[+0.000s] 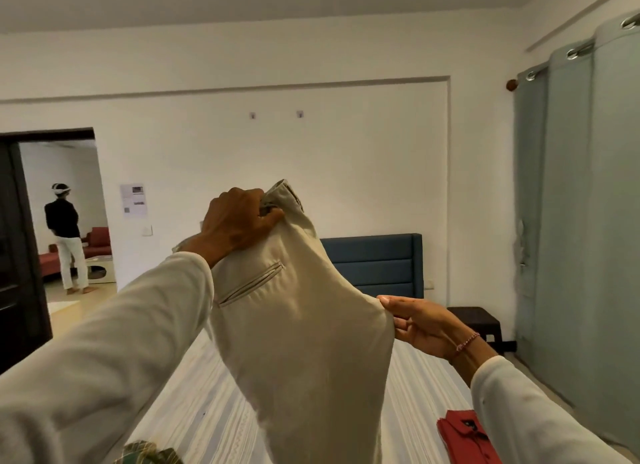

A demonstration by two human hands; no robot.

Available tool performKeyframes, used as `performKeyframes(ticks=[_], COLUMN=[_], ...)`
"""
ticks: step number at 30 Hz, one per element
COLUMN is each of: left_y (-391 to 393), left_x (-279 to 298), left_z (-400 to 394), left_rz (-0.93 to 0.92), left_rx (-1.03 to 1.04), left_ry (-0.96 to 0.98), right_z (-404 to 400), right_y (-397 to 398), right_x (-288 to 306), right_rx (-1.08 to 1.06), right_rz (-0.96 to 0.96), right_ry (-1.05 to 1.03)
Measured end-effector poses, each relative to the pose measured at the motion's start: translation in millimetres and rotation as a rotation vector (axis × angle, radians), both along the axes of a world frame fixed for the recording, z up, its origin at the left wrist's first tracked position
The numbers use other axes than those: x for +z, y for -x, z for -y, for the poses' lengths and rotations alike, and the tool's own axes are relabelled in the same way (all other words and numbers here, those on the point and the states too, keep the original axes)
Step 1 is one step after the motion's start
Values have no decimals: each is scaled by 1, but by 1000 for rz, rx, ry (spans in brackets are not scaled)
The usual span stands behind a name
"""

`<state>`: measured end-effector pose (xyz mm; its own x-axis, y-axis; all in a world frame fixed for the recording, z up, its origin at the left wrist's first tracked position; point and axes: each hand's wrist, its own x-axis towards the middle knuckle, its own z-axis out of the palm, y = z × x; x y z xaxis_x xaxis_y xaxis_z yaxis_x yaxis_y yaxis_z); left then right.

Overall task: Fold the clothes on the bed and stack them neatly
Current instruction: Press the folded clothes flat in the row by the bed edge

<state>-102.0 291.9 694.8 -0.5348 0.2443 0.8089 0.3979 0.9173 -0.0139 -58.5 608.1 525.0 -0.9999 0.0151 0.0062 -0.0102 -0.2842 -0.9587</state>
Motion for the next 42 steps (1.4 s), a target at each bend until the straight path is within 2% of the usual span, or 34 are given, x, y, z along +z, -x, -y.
performKeyframes(ticks=[4, 8, 13, 18, 21, 25, 28, 31, 35, 38, 40, 42], left_y=[-42, -98, -161, -189, -190, -183, -159, -130, -97, -82, -79, -77], left_x=[11, 20, 24, 24, 11, -23, -78, -167, -347, -527, -651, -741], left_z=[-19, -56, -119, -163, -164, -130, -81, -22, 59, 115, 155, 184], left_rz=[39, 100, 140, 251, 364, 539, 679, 844, 1106, 1325, 1361, 1325], left_rx=[-41, -194, -356, -438, -433, -423, -299, -149, 13, 103, 198, 254], left_ry=[7, 48, 44, -109, -290, -561, -730, -836, -874, -862, -841, -817], right_z=[-25, -77, -162, -223, -231, -203, -147, -72, 15, 83, 137, 173], right_y=[-44, -103, -172, -211, -211, -166, -104, -49, 31, 74, 78, 60], right_x=[4, 15, 33, 75, 111, 147, 131, 54, -136, -338, -484, -588], right_rx=[-24, -24, -131, -216, -291, -344, -245, -90, 60, 171, 195, 191], right_rz=[-24, -36, -33, -61, -88, -72, -9, 48, 175, 244, 357, 408], right_ry=[19, -29, -59, -110, -274, -515, -673, -854, -1089, -1163, -1071, -1052])
